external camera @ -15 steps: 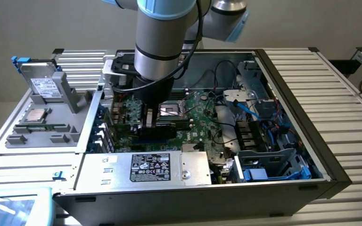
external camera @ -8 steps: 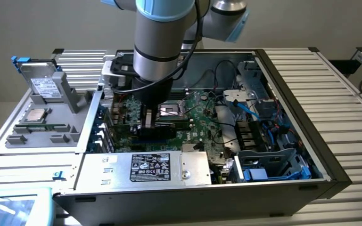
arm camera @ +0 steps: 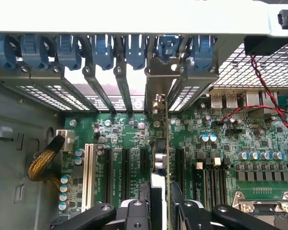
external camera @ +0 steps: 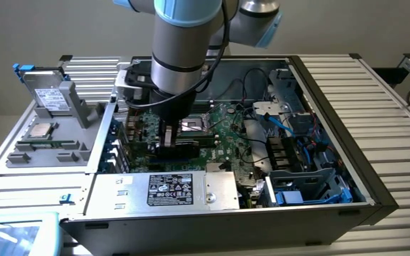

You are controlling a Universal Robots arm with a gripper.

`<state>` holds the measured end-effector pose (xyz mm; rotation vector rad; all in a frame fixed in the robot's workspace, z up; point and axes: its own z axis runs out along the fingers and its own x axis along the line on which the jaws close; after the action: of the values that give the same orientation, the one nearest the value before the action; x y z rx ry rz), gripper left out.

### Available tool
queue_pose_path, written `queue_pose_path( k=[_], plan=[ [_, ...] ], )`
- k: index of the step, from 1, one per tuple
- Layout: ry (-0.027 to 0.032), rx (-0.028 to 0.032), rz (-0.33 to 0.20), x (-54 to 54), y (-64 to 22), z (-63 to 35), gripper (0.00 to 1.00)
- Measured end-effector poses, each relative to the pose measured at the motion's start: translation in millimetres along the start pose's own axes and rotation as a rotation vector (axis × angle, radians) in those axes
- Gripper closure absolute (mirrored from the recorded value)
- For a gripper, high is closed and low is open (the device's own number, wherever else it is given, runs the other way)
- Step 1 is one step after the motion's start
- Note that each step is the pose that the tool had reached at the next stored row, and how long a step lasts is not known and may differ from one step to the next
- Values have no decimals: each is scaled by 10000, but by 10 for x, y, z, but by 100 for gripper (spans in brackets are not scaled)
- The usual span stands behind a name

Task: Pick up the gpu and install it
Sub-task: 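Insert the gpu into the slot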

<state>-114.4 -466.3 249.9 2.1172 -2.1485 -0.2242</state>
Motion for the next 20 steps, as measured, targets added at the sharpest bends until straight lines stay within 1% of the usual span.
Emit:
queue_pose_path(
  k=[3, 7, 9, 11, 15, 18, 20],
  plan=[
    [-3, 4, -9, 2, -15, -3, 73],
    [-32, -5, -16, -1, -15, -11, 73],
    [-49, -42, -19, -2, -20, -28, 73],
    [-57, -79, -17, -3, -44, -36, 73],
    [-64, -118, -19, -3, -110, -48, 73],
    [-65, -143, -17, -16, -112, -49, 73],
    [-79, -182, -20, -26, -112, -51, 73]
  ],
)
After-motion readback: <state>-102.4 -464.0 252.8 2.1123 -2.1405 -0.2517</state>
